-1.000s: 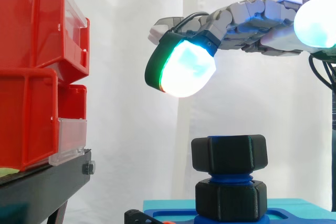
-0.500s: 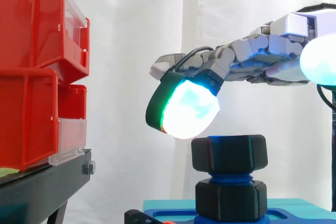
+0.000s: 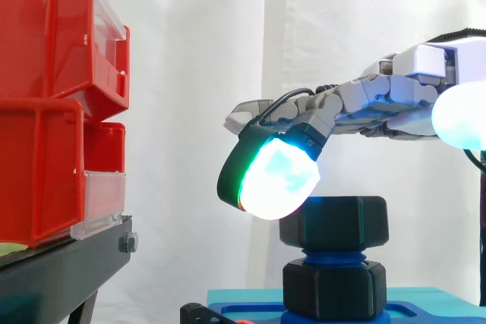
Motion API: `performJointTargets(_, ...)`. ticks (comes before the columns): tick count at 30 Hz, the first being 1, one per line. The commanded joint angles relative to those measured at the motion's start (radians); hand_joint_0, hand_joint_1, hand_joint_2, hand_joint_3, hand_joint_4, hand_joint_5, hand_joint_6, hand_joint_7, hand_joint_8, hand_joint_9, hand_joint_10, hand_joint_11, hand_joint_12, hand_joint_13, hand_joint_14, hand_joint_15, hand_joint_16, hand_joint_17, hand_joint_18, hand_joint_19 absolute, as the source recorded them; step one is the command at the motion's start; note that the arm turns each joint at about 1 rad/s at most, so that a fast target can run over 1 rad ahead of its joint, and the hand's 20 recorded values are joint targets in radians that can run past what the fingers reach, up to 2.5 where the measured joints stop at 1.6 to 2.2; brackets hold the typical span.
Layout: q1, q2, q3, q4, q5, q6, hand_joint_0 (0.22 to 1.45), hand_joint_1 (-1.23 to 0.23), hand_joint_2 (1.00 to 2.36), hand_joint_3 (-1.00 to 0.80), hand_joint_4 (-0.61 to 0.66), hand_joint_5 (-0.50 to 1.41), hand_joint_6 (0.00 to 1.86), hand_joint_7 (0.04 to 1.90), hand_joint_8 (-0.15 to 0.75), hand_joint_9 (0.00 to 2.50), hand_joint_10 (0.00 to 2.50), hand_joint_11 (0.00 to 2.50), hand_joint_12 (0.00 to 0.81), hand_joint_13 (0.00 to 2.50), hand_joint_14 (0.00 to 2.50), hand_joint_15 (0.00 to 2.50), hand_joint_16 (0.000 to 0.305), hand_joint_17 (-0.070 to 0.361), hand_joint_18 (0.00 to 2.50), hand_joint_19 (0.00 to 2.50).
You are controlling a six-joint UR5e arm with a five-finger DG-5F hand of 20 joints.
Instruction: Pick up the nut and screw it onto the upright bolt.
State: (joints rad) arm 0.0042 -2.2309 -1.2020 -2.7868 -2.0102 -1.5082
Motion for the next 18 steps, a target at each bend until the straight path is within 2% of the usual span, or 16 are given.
performJointTargets(1, -0.004, -0.001, -0.001, 0.013, -0.007, -0.001, 0.45, -0.04, 1.00, -0.50, 0.01, -0.24, 0.50, 0.59, 0.156, 0.00, 0.00, 0.00, 0.323, 0.00, 0.00, 0.00, 0.045, 0.101, 0.00, 0.00)
performJointTargets(6, -0.013, 0.000, -0.001, 0.015, -0.016, -0.003, 0.46, -0.08, 1.00, -0.50, 0.08, -0.22, 0.50, 0.65, 0.184, 0.00, 0.00, 0.00, 0.304, 0.00, 0.00, 0.00, 0.041, 0.092, 0.00, 0.00)
performJointTargets(12, -0.032, 0.000, -0.001, 0.007, -0.041, -0.015, 0.47, -0.13, 1.00, -0.50, 0.14, -0.18, 0.50, 0.69, 0.213, 0.12, 0.00, 0.00, 0.275, 0.00, 0.00, 0.00, 0.035, 0.079, 0.00, 0.00)
performJointTargets(18, -0.046, 0.000, -0.001, 0.007, -0.051, -0.021, 0.48, -0.21, 1.00, -0.50, 0.24, -0.11, 0.50, 0.80, 0.250, 0.41, 0.00, 0.00, 0.233, 0.16, 0.00, 0.00, 0.026, 0.057, 0.00, 0.00)
